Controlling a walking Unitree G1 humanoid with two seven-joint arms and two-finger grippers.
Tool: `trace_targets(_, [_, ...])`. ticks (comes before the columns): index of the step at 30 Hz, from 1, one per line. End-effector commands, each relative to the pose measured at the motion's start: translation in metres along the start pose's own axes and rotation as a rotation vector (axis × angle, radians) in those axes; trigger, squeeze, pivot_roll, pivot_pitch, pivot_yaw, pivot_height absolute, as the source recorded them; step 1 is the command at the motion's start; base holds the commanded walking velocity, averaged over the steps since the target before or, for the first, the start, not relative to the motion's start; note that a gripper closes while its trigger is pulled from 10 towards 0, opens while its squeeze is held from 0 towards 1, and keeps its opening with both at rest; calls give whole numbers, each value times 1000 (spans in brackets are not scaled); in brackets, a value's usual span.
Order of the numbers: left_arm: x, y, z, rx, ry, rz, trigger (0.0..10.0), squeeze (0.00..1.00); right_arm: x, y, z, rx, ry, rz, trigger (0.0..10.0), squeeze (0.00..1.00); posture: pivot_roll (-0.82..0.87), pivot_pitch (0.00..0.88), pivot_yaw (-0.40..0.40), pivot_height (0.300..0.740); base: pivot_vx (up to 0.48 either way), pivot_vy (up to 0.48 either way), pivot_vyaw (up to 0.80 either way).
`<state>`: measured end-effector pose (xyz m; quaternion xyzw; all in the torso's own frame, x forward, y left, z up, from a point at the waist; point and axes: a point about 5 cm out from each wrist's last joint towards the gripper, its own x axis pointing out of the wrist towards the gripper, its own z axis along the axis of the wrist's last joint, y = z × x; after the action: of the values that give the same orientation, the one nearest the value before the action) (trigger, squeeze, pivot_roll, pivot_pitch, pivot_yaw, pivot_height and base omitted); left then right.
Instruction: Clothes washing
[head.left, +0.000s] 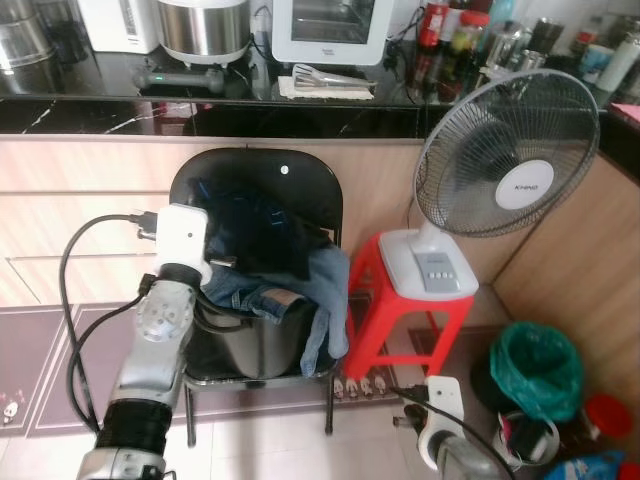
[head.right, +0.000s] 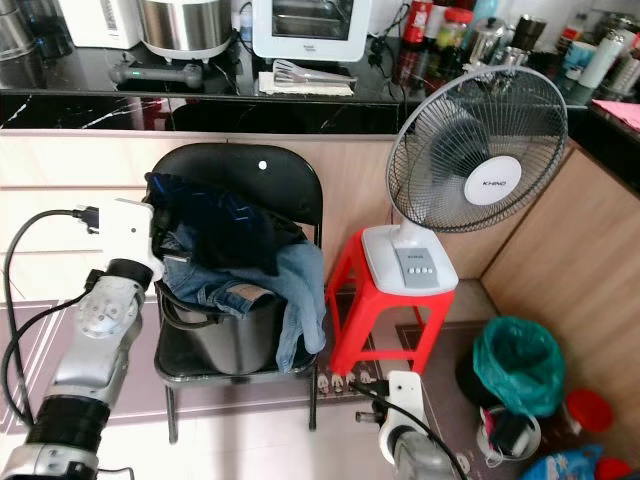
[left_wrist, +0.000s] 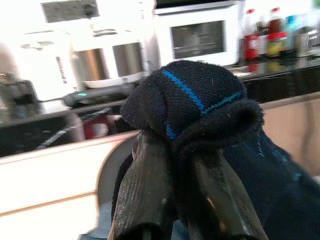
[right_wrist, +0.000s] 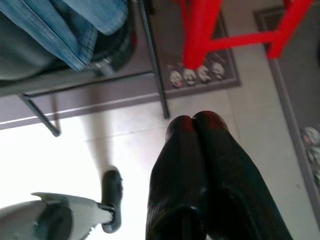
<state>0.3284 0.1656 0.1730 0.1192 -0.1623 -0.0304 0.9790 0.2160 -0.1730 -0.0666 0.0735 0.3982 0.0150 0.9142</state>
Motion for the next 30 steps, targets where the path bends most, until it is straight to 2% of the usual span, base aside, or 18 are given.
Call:
trace_targets(1, [2,1,3,-3,-4,2,10000,0,0,-2,1,4,-3,-7,10000,0,234,0,-128,740,0,398,0])
trace_targets(13, [3,0,4,-9,-13,-10,10000,0,0,-2,1,6,-1,-9,10000,0,234,0,-129,740,0,399,0])
trace_targets(21, [3,-6,4,-7,-8,-69,10000,0,0,-2,1,1,8,-10,10000,0,234,0,-128,740,0,274,0])
trace_targets(30, [1,-12,3,-1,-9,-114,10000,0,0,-2,0,1,16,-7,10000,0,236,0,-128,740,0,0,-767])
